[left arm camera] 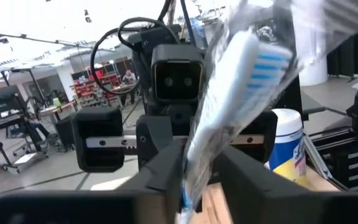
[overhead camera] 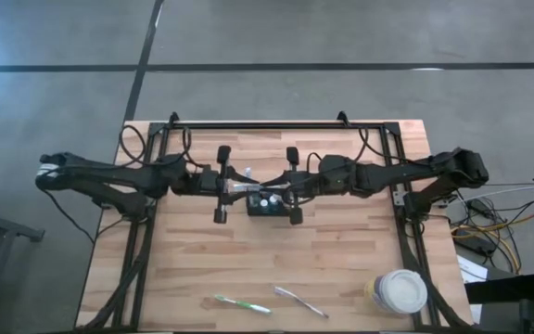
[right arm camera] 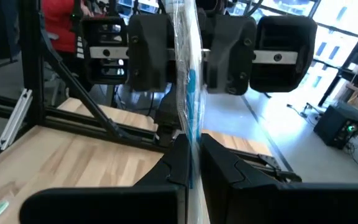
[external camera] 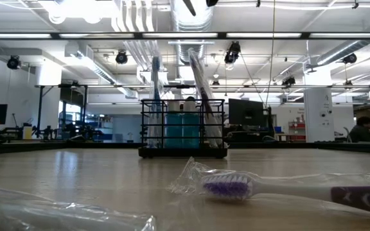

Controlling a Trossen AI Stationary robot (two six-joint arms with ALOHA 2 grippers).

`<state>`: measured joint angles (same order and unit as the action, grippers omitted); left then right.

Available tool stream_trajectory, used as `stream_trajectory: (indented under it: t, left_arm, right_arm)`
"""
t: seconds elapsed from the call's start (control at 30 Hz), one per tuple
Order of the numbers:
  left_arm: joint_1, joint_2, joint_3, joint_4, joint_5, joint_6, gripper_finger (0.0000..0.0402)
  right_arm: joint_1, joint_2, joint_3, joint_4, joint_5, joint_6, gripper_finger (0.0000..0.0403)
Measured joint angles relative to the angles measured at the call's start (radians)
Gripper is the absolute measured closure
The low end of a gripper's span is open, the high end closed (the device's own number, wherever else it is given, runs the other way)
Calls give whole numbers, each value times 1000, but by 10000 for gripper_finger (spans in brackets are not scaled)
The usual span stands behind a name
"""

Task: Pick & Place toothbrushing station
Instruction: Put the blue toothbrush into the black mesh organizer

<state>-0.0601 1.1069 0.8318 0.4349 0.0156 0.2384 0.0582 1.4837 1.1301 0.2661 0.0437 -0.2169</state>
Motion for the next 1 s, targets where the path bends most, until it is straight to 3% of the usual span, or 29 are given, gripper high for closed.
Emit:
stream_trajectory:
  t: [0.1, 0.17, 0.3, 0.43, 0.7, 0.83, 1.0]
  left_arm:
    - [0, 0, 1, -3, 8, 19, 363]
    - [0, 0, 1, -5, 10, 19, 381]
    - [0, -2, 2, -19, 12, 23, 381]
    - [0, -33, 31, -133, 15, 24, 381]
    - [0, -197, 62, -346, -16, 10, 381]
    - [0, -333, -15, -368, -51, -7, 381]
    - [0, -481, -120, -375, -60, -51, 381]
  right_arm:
    - [0, 4, 0, 0, -2, -4, 390]
    - [0, 4, 0, -1, -3, -7, 387]
    - [0, 1, 0, -9, -1, 16, 364]
    - [-2, -23, 0, -76, -14, 28, 326]
    - [-11, -157, -41, -211, -13, 94, 269]
    - [-11, -282, -143, -197, -15, 110, 269]
    - [-13, -463, -297, -126, -16, 139, 300]
